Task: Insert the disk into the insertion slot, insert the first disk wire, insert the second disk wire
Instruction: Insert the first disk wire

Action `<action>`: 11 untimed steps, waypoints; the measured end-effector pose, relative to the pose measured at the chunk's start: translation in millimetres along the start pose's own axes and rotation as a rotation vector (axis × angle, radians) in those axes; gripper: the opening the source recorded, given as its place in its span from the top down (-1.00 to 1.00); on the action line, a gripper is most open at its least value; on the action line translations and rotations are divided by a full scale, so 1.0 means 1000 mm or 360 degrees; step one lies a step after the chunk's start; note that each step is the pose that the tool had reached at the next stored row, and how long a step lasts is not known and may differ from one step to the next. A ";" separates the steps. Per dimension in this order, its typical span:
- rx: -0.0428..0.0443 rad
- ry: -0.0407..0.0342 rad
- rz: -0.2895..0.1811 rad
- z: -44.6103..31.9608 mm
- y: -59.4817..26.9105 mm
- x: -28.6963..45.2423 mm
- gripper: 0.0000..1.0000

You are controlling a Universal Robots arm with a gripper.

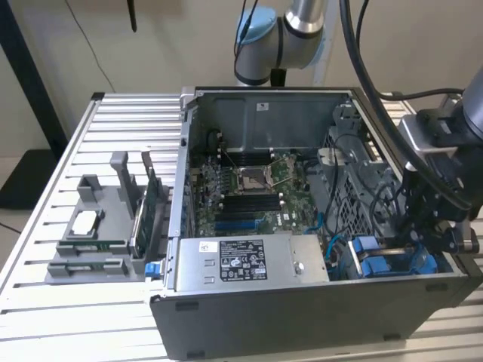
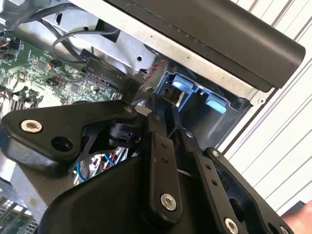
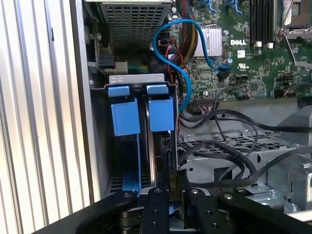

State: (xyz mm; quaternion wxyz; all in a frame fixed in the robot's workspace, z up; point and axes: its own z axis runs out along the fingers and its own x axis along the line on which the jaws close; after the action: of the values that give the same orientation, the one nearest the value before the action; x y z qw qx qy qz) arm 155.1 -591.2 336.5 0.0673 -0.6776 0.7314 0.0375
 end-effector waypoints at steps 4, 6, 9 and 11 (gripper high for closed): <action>0.0002 0.0005 0.0000 -0.0003 0.0011 -0.0003 0.62; 0.0002 0.0005 -0.0001 -0.0003 0.0024 -0.0010 0.62; 0.0004 0.0005 -0.0001 0.0001 0.0034 -0.0035 0.62; 0.0005 0.0005 -0.0001 0.0004 0.0036 -0.0052 0.62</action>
State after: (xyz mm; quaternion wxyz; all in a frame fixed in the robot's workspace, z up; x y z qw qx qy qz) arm 151.9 -585.8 336.8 0.0672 -0.6778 0.7313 0.0354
